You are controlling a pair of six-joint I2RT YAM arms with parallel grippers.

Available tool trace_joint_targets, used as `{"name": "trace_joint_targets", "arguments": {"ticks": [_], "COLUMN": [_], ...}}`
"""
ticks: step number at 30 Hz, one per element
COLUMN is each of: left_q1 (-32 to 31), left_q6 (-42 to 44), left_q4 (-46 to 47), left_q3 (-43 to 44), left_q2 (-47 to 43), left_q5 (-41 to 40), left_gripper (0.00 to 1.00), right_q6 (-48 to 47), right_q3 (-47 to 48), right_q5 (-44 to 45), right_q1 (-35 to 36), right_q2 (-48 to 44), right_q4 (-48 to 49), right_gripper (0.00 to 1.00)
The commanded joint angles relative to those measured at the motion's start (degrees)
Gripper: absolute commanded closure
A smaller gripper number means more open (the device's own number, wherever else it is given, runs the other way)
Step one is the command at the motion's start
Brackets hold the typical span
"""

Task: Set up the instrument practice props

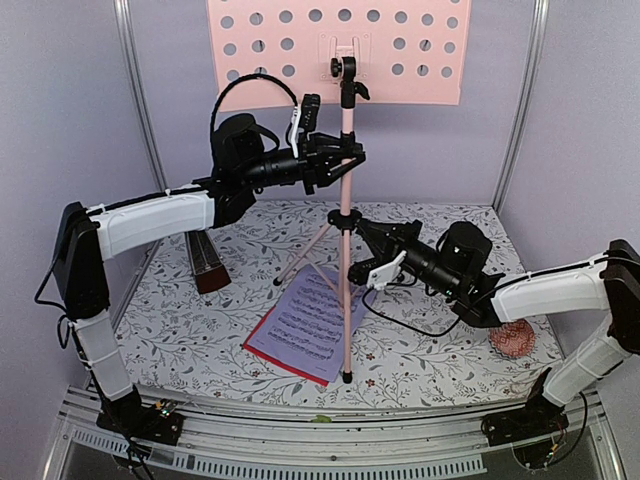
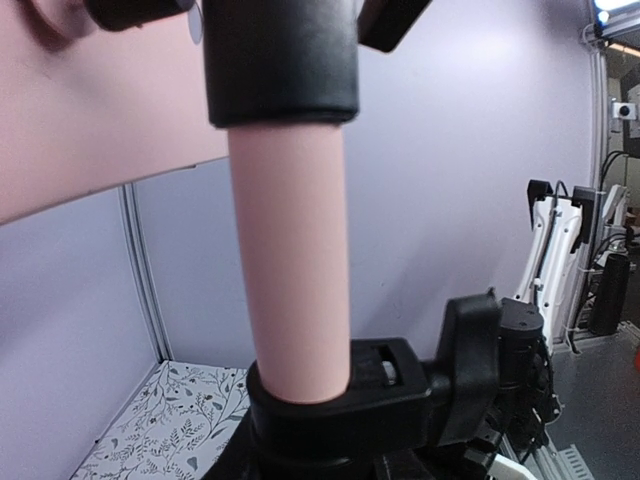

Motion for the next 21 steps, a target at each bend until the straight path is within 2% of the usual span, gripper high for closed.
{"name": "trace_joint_targets", "arguments": {"ticks": [1,7,15,21], "left_q1": [-0.55,-0.67,-0.83,-0.86], "left_q6": [0.28,0.29,0.79,1.38], "left_q4": [-0.88,-0.94,-1.47,-2.15], "left_q3": [1.39,1.47,1.47,1.30], "left_q2": [0.80,0.88,0.98,0.89], "left_q5": [0.12,0.13,0.32,0.22], "left_gripper": [1.00,1.00,1.00,1.00], "right_q6": [18.16,41.59,72.41,98.30], "right_q3": [3.70,6.22,6.19,6.32], "right_q5": [-1.72,-5.84,-10.51,-17.80], "right_q1": [0.36,0.31,-1.58,-4.62], "right_q2": [-3.80,-5.40,-6.36,-5.46], "right_q4": [-11.11,-19.02,-19.94,-19.96], "right_gripper": [1.00,1.00,1.00,1.00]}}
